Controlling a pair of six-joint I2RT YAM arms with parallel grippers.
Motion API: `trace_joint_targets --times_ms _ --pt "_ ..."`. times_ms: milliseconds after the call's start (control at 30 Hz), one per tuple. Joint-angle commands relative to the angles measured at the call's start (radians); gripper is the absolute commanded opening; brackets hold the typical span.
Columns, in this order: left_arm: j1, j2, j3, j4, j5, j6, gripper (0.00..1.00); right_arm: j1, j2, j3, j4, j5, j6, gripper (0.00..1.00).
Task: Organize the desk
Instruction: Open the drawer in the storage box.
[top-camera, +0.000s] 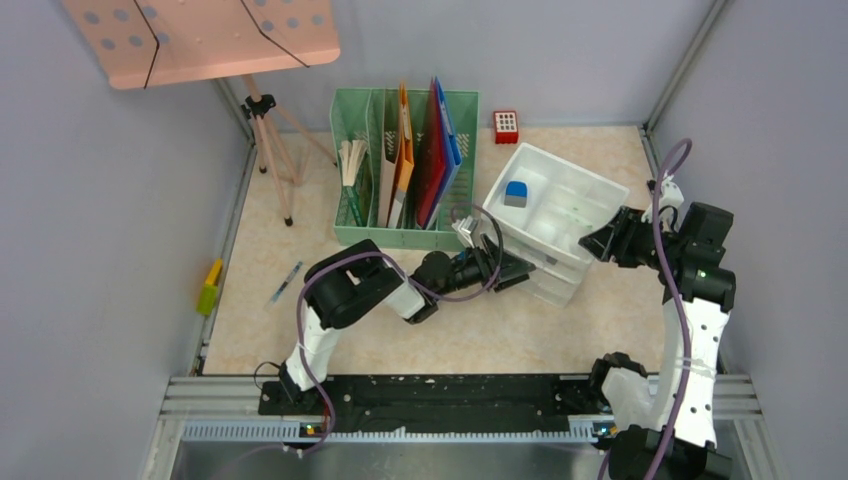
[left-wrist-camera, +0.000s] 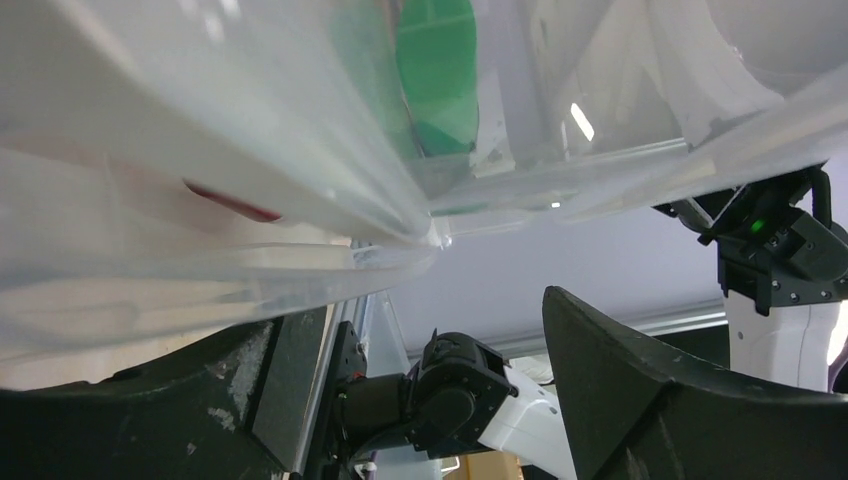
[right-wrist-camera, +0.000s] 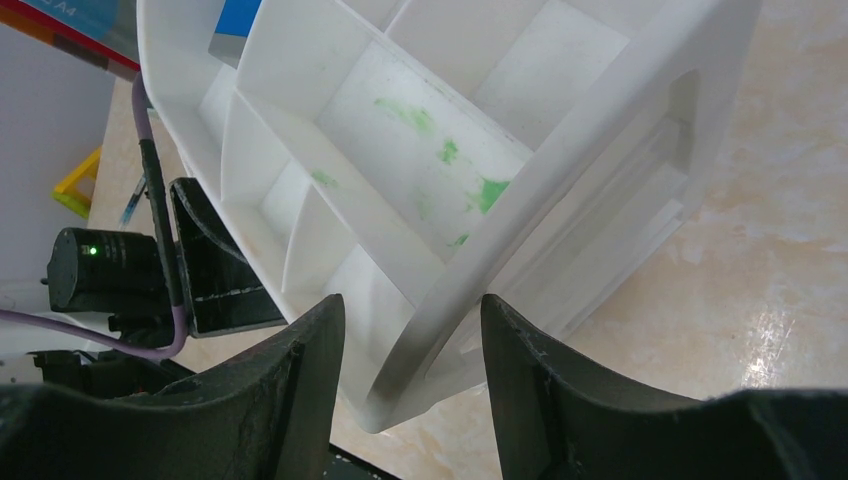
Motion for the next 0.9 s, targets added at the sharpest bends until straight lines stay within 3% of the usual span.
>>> trace_joint_targets --times_ms 0,400,533,700,867 --pt "-0.02 -0.082 -0.037 0.131 0.024 0.015 0.84 0.005 -0.009 0.005 0.025 -0.014 0.012 0.52" --pt "-0.034 -0.166 -0.093 0.093 0.026 0.064 0.84 0.006 0.01 0.028 0.021 -0.006 0.01 0.52" --pt "-0.037 -0.226 -0.112 0.037 0.051 0.154 0.84 0.006 0.012 0.042 0.009 -0.001 0.001 0.52" --pt "-0.016 -0.374 -0.079 -0.337 0.174 0.443 0.92 0.005 0.016 0.044 0.008 -0.002 -0.001 0.52" --pt "0.025 -0.507 0.055 -0.878 0.212 0.854 0.98 0.004 0.03 0.075 -0.001 0.009 -0.023 0.52"
